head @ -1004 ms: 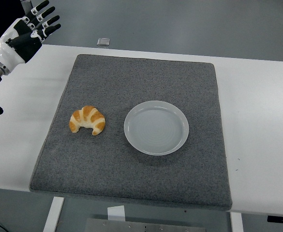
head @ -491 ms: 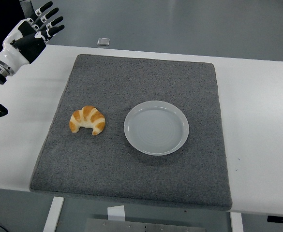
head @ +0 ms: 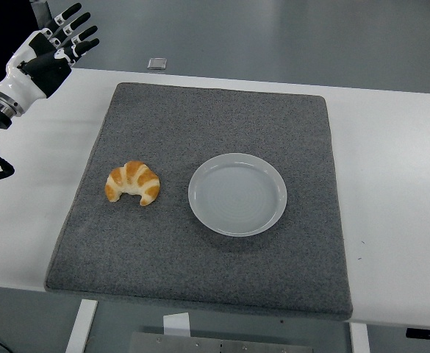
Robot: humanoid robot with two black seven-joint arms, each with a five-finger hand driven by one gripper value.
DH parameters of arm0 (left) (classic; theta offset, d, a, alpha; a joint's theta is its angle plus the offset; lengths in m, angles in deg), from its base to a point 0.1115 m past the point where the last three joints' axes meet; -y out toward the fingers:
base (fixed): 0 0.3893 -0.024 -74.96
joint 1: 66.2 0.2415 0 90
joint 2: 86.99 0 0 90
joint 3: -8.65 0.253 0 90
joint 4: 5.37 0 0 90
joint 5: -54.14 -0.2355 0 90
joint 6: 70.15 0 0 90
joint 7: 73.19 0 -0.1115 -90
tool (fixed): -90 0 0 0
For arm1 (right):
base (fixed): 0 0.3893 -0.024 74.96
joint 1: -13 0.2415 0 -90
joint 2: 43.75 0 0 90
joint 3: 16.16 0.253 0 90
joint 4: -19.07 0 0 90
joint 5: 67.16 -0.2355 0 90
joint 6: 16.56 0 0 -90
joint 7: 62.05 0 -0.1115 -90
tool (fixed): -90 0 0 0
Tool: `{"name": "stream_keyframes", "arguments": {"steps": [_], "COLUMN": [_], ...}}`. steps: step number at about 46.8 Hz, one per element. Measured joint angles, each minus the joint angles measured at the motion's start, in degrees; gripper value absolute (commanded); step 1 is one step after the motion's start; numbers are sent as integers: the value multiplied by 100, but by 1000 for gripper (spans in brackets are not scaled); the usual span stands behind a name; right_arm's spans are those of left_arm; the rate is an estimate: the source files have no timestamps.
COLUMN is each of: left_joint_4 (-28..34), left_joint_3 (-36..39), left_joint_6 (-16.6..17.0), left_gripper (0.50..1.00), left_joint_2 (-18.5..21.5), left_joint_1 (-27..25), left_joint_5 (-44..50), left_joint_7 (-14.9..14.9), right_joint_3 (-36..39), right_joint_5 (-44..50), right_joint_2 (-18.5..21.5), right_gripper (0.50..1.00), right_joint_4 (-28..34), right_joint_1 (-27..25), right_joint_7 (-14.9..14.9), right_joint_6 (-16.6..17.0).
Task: Place the bread on the plate
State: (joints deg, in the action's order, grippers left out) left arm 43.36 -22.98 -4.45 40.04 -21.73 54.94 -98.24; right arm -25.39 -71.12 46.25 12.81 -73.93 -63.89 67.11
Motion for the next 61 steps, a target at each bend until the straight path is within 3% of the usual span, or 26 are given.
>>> {"name": "stream_keyframes", "arguments": {"steps": [35, 45, 50, 61], "left_joint_4": [-124, 103, 375, 1409], "left_joint_3": [51, 139, 271, 613], "left_joint_6": [6, 37, 313, 1510], "left_gripper": [996, 994, 994, 994], "left_joint_2": [-65, -6, 119, 619], "left_joint_1": [44, 8, -40, -161], "left_joint_5": [-71, -323, -1038, -3189], "left_joint_7": [0, 0, 9, 29], "right_joint_3": [0, 0, 0, 0], "right_joint_5": [0, 0, 0, 0], "right_joint_2": [0, 0, 0, 0], "right_gripper": [952, 952, 952, 952], "right_joint_4": [1, 0, 2, -1], "right_joint_1": [-1, -5, -5, 0], "right_joint_7": [0, -1, -1, -1], "right_joint_6": [0, 0, 0, 0]}}
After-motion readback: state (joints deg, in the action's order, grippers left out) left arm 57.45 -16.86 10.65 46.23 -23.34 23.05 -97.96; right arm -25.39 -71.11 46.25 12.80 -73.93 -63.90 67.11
